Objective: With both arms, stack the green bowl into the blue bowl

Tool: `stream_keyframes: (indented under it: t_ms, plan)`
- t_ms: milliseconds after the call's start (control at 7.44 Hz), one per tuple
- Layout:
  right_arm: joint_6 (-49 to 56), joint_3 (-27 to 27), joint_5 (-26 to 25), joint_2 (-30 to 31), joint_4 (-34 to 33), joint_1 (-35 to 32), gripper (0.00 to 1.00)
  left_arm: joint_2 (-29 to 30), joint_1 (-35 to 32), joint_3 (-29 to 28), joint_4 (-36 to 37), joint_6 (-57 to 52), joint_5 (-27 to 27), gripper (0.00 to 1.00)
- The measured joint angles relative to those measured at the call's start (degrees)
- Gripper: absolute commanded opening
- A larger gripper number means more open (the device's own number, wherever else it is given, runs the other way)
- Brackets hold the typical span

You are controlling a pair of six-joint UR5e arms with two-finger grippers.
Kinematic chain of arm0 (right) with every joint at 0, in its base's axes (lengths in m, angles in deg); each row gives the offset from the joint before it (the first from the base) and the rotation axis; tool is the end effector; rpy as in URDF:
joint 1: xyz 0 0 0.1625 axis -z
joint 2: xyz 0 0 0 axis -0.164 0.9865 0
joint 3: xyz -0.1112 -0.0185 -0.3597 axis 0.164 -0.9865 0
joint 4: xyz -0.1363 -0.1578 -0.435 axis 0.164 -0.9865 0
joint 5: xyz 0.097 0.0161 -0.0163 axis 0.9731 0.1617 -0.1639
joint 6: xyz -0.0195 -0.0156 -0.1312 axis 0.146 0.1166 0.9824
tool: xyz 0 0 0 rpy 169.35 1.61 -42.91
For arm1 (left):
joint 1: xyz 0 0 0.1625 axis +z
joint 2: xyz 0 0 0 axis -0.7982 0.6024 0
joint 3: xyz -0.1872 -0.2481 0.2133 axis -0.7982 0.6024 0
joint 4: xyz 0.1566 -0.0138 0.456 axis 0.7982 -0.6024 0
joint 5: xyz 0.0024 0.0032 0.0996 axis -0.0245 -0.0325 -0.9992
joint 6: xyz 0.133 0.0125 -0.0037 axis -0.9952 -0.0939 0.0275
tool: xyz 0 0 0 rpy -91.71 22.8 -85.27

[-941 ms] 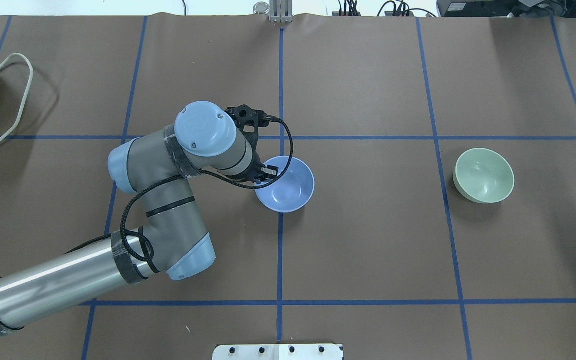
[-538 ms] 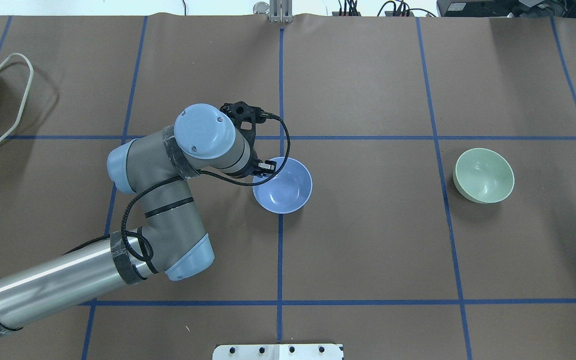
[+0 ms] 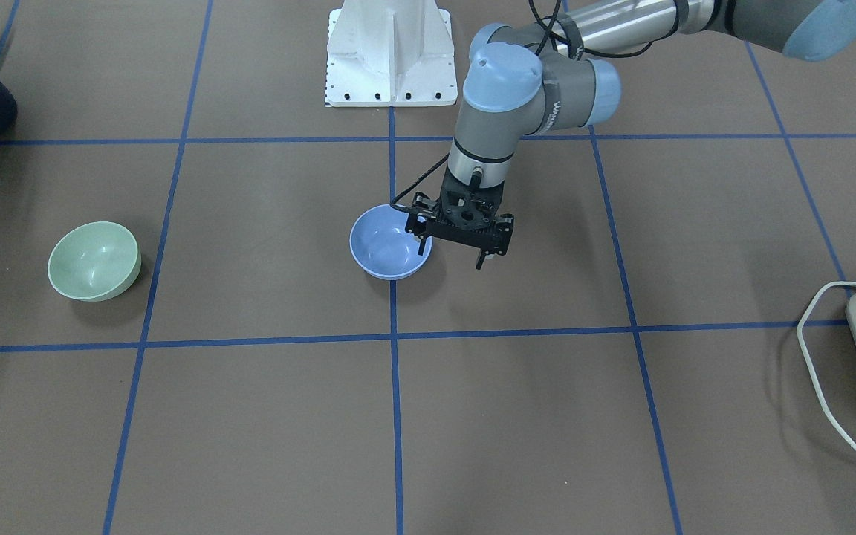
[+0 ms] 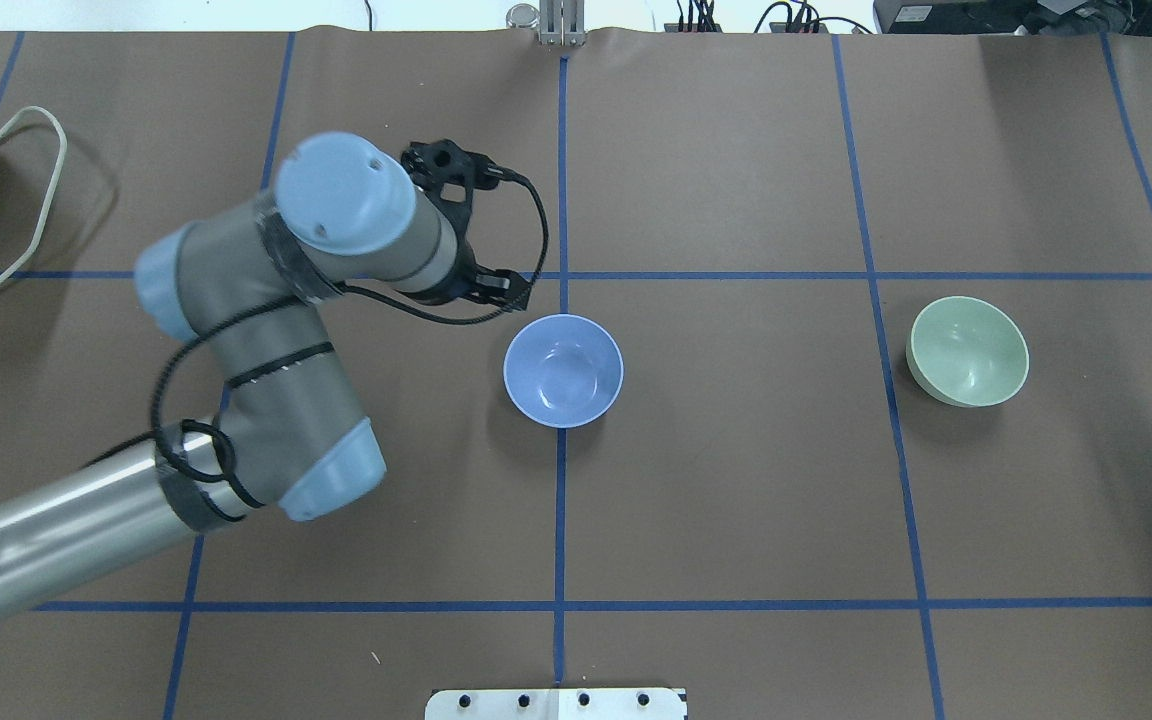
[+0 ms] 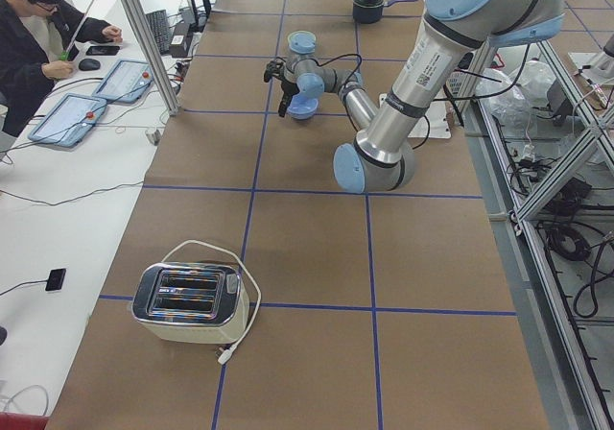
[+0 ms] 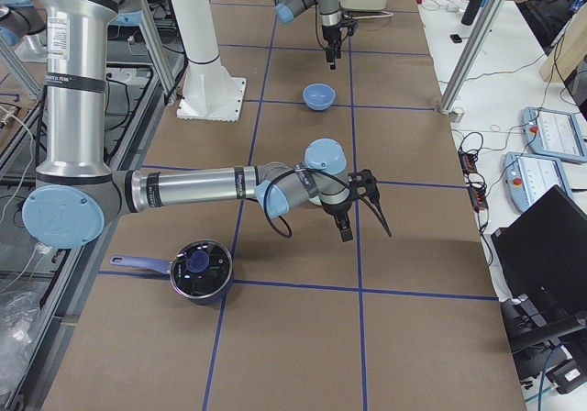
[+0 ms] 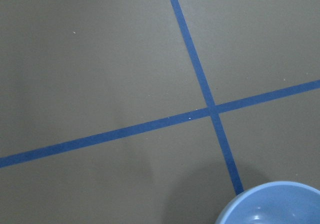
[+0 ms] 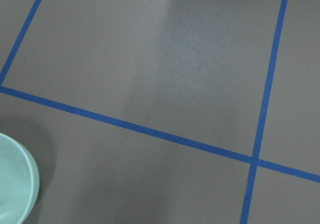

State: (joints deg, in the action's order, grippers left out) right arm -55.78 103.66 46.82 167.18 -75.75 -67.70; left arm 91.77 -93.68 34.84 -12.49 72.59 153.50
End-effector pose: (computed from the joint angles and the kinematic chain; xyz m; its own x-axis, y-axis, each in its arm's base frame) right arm -0.0828 -0.5635 0.5213 0.6789 -0.2139 0.7023 -0.0256 0.9491 0.3138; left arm 0.4740 -0.5205 0.1276 0.6162 0.2927 -0.7312 -0.0212 0.9342 0.3560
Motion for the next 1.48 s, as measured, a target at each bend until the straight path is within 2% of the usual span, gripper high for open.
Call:
stream_keyframes:
  t_ms: [269, 403, 672, 807, 941, 1210, 1479]
  plan:
    - [-8.93, 3.27, 1.15, -0.10, -0.34, 3.62, 1.00, -6.79, -9.29, 10.06, 9.14, -10.99, 4.84, 1.00]
    - [-14.43, 5.79, 0.53, 0.18, -0.36, 6.55, 1.00, -10.39, -14.84, 11.84, 11.25, -19.38, 6.54, 1.00]
    - [-19.79, 9.17, -3.49, 2.11, -0.30, 12.05, 1.00, -18.41, -29.16, 9.04, 13.09, -42.12, 16.67, 1.00]
    - [-20.46, 9.85, -6.00, 3.29, -0.12, 14.27, 1.00, -22.28, -35.91, 6.83, 13.62, -49.98, 21.15, 1.00]
    - [-20.67, 10.10, -7.47, 4.11, 0.07, 15.75, 1.00, -25.78, -41.96, 4.59, 14.15, -57.25, 23.35, 1.00]
    - [-20.44, 10.12, -10.65, 4.60, 0.26, 18.89, 1.00, -31.14, -53.74, -1.76, 14.49, -71.78, 24.42, 1.00]
    - [-20.38, 9.46, -12.49, 4.53, 0.39, 21.26, 0.92, -35.14, -60.21, -4.60, 14.26, -76.25, 24.13, 1.00]
